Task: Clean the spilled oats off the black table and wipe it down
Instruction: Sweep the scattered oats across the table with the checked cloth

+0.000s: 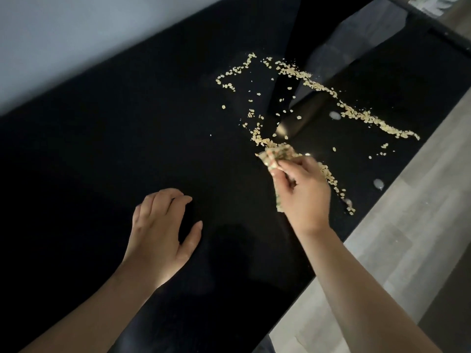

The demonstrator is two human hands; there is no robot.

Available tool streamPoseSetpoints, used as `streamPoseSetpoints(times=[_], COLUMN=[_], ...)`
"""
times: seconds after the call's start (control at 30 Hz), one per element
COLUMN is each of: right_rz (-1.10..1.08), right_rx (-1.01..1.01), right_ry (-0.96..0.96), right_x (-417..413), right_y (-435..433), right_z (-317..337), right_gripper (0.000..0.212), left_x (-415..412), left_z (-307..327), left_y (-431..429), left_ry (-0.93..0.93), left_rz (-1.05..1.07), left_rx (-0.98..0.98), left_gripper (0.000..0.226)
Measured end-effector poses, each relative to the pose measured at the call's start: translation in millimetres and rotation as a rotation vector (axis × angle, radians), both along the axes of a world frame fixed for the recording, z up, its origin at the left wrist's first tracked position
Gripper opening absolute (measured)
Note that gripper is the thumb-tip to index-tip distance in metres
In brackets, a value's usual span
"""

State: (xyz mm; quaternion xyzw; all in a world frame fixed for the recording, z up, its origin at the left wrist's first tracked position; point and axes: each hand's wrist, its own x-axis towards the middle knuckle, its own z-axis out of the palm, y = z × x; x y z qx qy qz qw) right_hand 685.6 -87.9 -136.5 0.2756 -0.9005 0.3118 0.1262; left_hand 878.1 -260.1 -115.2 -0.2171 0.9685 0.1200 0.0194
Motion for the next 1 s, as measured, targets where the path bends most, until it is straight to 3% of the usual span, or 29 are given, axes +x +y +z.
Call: streamPoseSetpoints(times=[0.17, 0.33, 0.5, 0.67, 0.8, 1.0], right_rz=[-0.091, 0.064, 0.194, 0.13, -0.033, 0.163], right_rx=[-0.064, -0.182, -0.069, -0.005, -0.116, -0.238], right_ry=[-0.079, -0.142, -0.136, -0.057, -0.092, -0.184], right_x=[-33.3, -7.6, -1.4, -38.9, -59.0, -17.5], right_y=[24.4, -11.5, -64.9, -39.0, -14.4, -77.3], right_z=[16.5, 30.6, 6.7, 2.9, 10.4, 24.8], right_gripper=[0.015, 0.016, 0.012, 0.013, 0.015, 0.014], left_x=[-23.0, -46.2, -53.2, -53.0, -53.6, -50.4], left_z=[1.5, -4.1, -8.5, -13.4, -15.2, -12.4], left_y=[-6.2, -18.7, -27.7, -26.5, -25.3, -30.3], left_ry=[0.048, -0.023, -0.085, -0.085, -0.069, -0.005], left_rz=[0.027, 0.056, 0.089, 0.095, 0.109, 0.112], left_rx=[-0.005, -0.076, -0.129, -0.135, -0.106, -0.019], left_gripper=[0.06, 0.071, 0.075, 0.073, 0.073, 0.071])
